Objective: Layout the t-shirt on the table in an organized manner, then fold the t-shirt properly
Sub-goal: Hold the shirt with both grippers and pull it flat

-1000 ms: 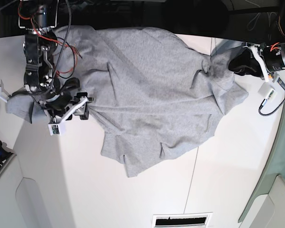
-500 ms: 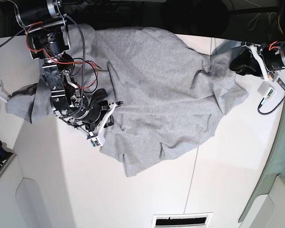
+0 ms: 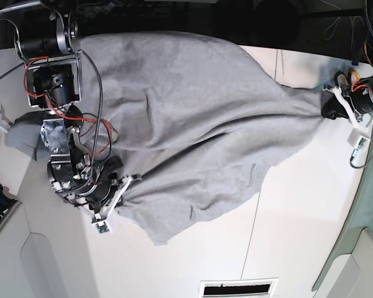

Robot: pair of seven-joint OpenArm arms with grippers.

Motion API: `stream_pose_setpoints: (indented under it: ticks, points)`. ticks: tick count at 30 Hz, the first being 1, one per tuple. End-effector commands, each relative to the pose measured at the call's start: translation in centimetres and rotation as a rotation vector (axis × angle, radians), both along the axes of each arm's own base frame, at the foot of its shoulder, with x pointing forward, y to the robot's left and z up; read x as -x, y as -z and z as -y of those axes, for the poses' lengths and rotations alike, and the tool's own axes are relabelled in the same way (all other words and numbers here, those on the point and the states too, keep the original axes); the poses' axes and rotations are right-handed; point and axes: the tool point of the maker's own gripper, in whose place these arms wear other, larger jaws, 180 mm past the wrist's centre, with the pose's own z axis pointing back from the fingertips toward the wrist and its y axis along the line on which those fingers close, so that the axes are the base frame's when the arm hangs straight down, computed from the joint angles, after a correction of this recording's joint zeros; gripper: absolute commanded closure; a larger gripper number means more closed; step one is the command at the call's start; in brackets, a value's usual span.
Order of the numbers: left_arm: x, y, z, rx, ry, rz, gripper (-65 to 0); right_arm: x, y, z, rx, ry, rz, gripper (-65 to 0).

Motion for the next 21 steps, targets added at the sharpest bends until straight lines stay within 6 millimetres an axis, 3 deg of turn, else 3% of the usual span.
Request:
stream_pose_setpoints:
  ticks: [1, 5, 8, 17, 21]
  points:
    - [-1.6, -1.4, -1.8, -0.026, -0.025, 0.04, 0.0, -2.1, -3.1, 1.1, -0.016, 0.025, 0.077, 0.0]
    - [-5.1, -2.3, -4.3, -0.002, -0.11, 0.079, 0.0, -3.8, -5.6, 3.8, -0.027, 0.065, 0.121, 0.0]
    - [-8.1, -2.9, -4.4, 0.014, -0.115, 0.107, 0.0, -4.3, -6.5, 5.9, 0.006, 0.084, 0.138, 0.0]
    - [-16.5, -3.1, 0.8, -0.089, 0.043, 0.129, 0.0, -3.0, -5.4, 11.0, 0.095, 0.181, 0.054, 0.0]
    - [-19.2, -3.5, 3.1, -0.08, 0.064, 0.123, 0.0, -2.4, -4.7, 11.7, 0.107, 0.19, 0.037, 0.0]
